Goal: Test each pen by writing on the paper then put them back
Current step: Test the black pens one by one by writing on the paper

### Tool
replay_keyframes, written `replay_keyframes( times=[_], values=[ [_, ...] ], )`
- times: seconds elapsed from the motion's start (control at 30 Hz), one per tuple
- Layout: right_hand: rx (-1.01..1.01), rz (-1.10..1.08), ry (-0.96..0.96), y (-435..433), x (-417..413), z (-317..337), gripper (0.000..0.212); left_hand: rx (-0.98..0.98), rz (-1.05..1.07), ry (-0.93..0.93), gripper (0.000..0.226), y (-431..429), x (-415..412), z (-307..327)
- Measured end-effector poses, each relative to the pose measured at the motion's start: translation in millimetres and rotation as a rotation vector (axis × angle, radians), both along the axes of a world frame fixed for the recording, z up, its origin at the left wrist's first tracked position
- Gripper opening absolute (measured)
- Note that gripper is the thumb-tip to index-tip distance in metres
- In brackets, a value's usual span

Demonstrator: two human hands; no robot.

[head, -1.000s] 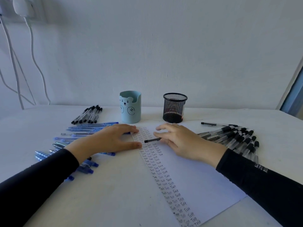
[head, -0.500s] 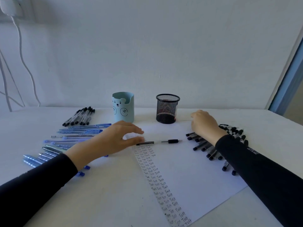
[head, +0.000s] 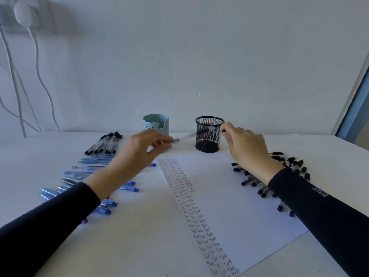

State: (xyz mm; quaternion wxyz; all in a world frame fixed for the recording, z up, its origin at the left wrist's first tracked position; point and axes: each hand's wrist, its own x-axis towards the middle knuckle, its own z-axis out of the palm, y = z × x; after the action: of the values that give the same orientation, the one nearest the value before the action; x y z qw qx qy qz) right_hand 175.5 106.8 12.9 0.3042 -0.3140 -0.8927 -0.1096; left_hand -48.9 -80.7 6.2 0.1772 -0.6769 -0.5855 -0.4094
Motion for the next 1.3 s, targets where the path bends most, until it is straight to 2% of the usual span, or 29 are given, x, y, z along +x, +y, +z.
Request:
replay_keyframes(
  times=[0.13, 0.23, 0.3, 0.4, 0.47, 0.6, 0.73, 0.83, 0.93, 1.1, 1.17, 1.23, 1.3],
  values=[
    [-0.238, 0.119, -0.082, -28, -10, 2, 0.031, 0.216, 0.246, -0.186, 0.014, -15, -33, 20],
    [-0.35, 0.261, -0.042, -40, -17, -4, 0.033, 0.137, 0.449, -0.313, 0.008, -22, -63, 17],
    [-0.398, 0.373, 0.005, -44, -21, -8, 0.025, 0.022, 0.547, -0.272, 0.007, -23, -78, 9],
    [-0.316, 0.516, -0.034, -48, -24, -15, 0.025, -0.141, 0.625, -0.198, 0.008, -17, -90, -1],
    [-0.248, 0.553, -0.076, -47, -26, -18, 0.032, -0.25, 0.681, -0.153, 0.01, -11, -94, -2],
    [-0.182, 0.548, -0.023, -53, -21, -13, 0.026, -0.417, 0.801, -0.061, 0.016, 2, -91, -1],
    [-0.373, 0.464, 0.007, -60, -16, -4, 0.03, -0.522, 0.885, -0.002, 0.023, 8, -95, -6],
    [-0.625, 0.488, 0.091, -60, -12, 3, 0.043, -0.589, 0.931, 0.031, 0.02, 6, -99, -8],
    [-0.822, 0.541, 0.232, -55, -13, 4, 0.037, -0.572, 0.943, 0.015, 0.017, 3, -103, -9],
    [-0.969, 0.616, 0.269, -56, -11, 17, 0.059, -0.557, 0.861, 0.017, 0.031, -3, -98, -5],
    [-0.998, 0.646, 0.341, -57, -11, 18, 0.055, -0.509, 0.774, 0.025, 0.034, -4, -87, -2],
    [-1.118, 0.674, 0.434, -57, -12, 16, 0.045, -0.466, 0.643, 0.013, 0.028, -6, -70, -1],
    [-1.313, 0.652, 0.431, -61, -12, 13, 0.056, -0.464, 0.471, -0.008, 0.025, -11, -51, -4]
  ],
)
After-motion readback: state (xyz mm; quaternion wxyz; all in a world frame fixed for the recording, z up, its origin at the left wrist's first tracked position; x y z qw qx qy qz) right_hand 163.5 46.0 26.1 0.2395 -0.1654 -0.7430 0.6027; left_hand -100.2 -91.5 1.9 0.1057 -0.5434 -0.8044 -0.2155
